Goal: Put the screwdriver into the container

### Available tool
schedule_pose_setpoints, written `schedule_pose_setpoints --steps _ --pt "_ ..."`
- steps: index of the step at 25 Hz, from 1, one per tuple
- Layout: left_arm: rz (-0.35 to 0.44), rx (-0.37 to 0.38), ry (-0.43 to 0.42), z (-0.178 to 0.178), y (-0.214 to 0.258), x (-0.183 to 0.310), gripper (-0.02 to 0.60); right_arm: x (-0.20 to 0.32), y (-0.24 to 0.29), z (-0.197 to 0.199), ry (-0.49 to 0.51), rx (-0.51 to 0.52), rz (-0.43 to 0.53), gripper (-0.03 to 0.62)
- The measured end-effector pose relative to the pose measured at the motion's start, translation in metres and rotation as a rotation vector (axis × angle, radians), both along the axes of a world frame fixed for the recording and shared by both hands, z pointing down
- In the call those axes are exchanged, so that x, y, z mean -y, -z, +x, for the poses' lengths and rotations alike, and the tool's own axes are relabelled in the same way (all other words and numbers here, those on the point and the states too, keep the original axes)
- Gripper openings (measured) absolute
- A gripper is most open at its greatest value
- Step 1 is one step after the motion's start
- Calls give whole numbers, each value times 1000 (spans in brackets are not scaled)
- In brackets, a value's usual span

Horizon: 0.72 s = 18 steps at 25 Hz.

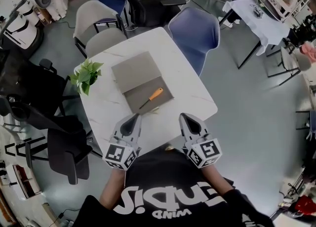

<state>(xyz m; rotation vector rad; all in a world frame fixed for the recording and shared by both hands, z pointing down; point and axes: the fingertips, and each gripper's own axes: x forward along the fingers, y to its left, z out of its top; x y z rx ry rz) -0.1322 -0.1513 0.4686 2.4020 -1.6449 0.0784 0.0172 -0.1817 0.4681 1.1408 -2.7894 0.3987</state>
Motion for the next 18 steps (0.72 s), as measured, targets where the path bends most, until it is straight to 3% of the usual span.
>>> schedule_pose_setpoints --steps 18 --pt "-27 1 -6 3 -7 -1 14 0 -1 -5 23 -1 -5 12"
